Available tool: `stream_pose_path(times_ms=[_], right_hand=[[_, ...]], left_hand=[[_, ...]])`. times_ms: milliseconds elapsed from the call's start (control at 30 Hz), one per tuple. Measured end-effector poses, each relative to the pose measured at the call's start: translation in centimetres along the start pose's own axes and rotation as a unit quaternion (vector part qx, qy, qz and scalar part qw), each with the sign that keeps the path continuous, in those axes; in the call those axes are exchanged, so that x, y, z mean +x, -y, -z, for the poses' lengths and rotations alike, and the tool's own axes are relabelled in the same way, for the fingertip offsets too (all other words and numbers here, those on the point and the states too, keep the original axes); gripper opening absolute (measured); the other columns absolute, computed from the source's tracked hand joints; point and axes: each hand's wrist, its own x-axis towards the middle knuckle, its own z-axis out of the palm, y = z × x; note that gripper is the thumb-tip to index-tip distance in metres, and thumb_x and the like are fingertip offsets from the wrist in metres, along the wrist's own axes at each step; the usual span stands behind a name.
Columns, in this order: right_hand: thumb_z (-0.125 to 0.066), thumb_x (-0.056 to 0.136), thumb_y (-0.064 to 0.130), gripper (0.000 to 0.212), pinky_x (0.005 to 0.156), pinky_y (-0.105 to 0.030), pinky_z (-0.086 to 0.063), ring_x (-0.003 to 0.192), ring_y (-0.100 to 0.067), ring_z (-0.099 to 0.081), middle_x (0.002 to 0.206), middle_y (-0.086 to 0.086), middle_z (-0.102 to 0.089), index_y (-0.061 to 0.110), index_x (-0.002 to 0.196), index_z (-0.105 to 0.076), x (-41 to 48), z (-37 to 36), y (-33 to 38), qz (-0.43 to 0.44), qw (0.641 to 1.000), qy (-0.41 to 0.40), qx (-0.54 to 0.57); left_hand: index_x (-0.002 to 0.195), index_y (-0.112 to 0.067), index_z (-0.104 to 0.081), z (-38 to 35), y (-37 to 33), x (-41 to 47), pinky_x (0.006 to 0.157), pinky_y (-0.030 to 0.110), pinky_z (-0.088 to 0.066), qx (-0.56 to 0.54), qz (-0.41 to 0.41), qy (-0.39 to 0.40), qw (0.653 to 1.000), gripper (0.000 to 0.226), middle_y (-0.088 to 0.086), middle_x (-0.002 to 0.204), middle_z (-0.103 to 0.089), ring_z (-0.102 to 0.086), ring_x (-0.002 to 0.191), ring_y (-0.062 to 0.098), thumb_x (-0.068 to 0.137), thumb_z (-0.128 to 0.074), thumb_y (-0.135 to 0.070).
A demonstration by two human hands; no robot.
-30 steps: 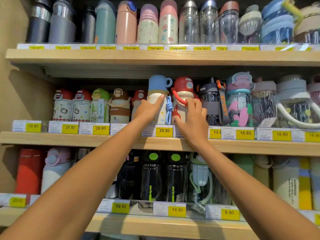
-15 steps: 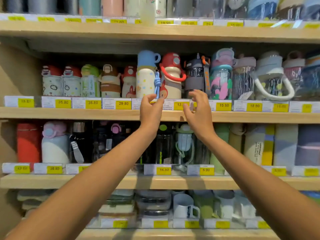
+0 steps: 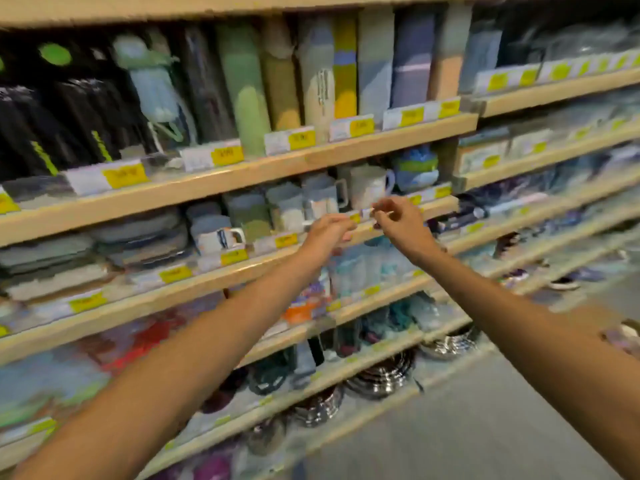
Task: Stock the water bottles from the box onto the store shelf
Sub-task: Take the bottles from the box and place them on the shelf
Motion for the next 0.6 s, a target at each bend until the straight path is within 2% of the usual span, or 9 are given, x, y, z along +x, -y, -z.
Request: stream_pose_path(times_ms=[33,100,167,200,300,367,433,533,600], right_hand=[[-0.058,0.089,0.009,0.010,0.073,-0.037,-0.052,0.086,-0.033,-0.065,0.088,-0.008,-0.063,0.008,0.097,-0.063,-0.6,1.4,-2.4,-0.027,1.000,0.009,-0.002],[-0.058,0.091,0.012,0.015,0.065,-0.023,-0.048,0.081,-0.025,-0.064,0.094,-0.011,-0.065,0.006,0.104,-0.062,-2.2,5.3,-7.4,-0.076,0.997,0.019,-0.012],[-0.056,0.093,0.012,0.019,0.057,-0.013,-0.046,0.077,-0.021,-0.062,0.095,-0.012,-0.065,0.004,0.109,-0.059,-3.8,9.7,-12.6,-0.129,0.991,0.039,-0.019],[-0.056,0.093,0.012,0.020,0.057,-0.013,-0.046,0.077,-0.020,-0.061,0.095,-0.011,-0.063,0.004,0.111,-0.059,-4.3,11.7,-14.9,-0.155,0.986,0.053,-0.025],[-0.057,0.092,0.014,0.018,0.065,-0.025,-0.052,0.071,-0.017,-0.061,0.092,-0.015,-0.064,0.005,0.108,-0.060,-6.0,18.8,-22.8,-0.235,0.966,0.083,-0.064],[-0.056,0.092,0.012,0.020,0.055,-0.016,-0.047,0.065,-0.014,-0.058,0.087,-0.016,-0.062,0.000,0.107,-0.061,-7.4,23.8,-27.5,-0.292,0.948,0.091,-0.091],[-0.053,0.091,0.011,0.023,0.048,-0.015,-0.043,0.070,-0.018,-0.059,0.090,-0.018,-0.063,0.000,0.111,-0.060,-8.7,28.0,-31.0,-0.346,0.930,0.083,-0.096],[-0.050,0.093,0.013,0.025,0.059,-0.027,-0.043,0.079,-0.021,-0.061,0.099,-0.017,-0.065,0.002,0.113,-0.058,-10.5,34.7,-35.3,-0.413,0.903,0.062,-0.099],[-0.048,0.094,0.014,0.024,0.064,-0.030,-0.043,0.078,-0.018,-0.061,0.099,-0.014,-0.064,0.003,0.113,-0.058,-11.2,38.7,-37.6,-0.437,0.893,0.051,-0.093]], left_hand=[[0.083,-0.024,-0.055,-2.5,1.4,0.5,0.058,0.023,-0.036,0.023,0.012,0.021,0.999,0.012,-0.001,0.079,-0.056,-0.054,0.076,0.011,0.092,-0.056,-0.015],[0.101,-0.019,-0.059,-8.7,3.6,1.4,0.068,0.025,-0.040,0.061,0.037,0.067,0.995,0.009,0.000,0.092,-0.057,-0.055,0.088,0.013,0.093,-0.055,-0.019],[0.100,-0.020,-0.057,-15.0,5.2,2.5,0.079,0.029,-0.042,0.072,0.067,0.119,0.988,0.007,-0.001,0.105,-0.055,-0.054,0.100,0.014,0.093,-0.054,-0.020],[0.094,-0.021,-0.056,-17.8,5.7,2.9,0.077,0.029,-0.042,0.070,0.076,0.135,0.985,0.002,-0.001,0.104,-0.056,-0.055,0.099,0.014,0.093,-0.054,-0.020],[0.088,-0.023,-0.053,-27.6,7.3,4.4,0.063,0.023,-0.039,0.058,0.115,0.182,0.975,0.007,0.000,0.088,-0.055,-0.056,0.080,0.011,0.093,-0.053,-0.018],[0.093,-0.022,-0.055,-34.2,8.4,5.2,0.073,0.028,-0.043,0.076,0.125,0.227,0.963,0.002,0.003,0.099,-0.057,-0.059,0.090,0.015,0.092,-0.054,-0.022],[0.107,-0.019,-0.055,-39.7,9.1,5.7,0.087,0.034,-0.044,0.090,0.136,0.256,0.953,0.015,0.002,0.111,-0.057,-0.058,0.103,0.017,0.092,-0.054,-0.021],[0.121,-0.010,-0.056,-47.6,9.1,5.9,0.088,0.035,-0.045,0.130,0.139,0.302,0.934,0.030,0.006,0.115,-0.059,-0.058,0.107,0.018,0.092,-0.053,-0.016],[0.125,-0.011,-0.055,-52.0,9.1,6.2,0.089,0.034,-0.045,0.140,0.144,0.327,0.923,0.033,0.008,0.122,-0.060,-0.059,0.113,0.019,0.092,-0.054,-0.016]])
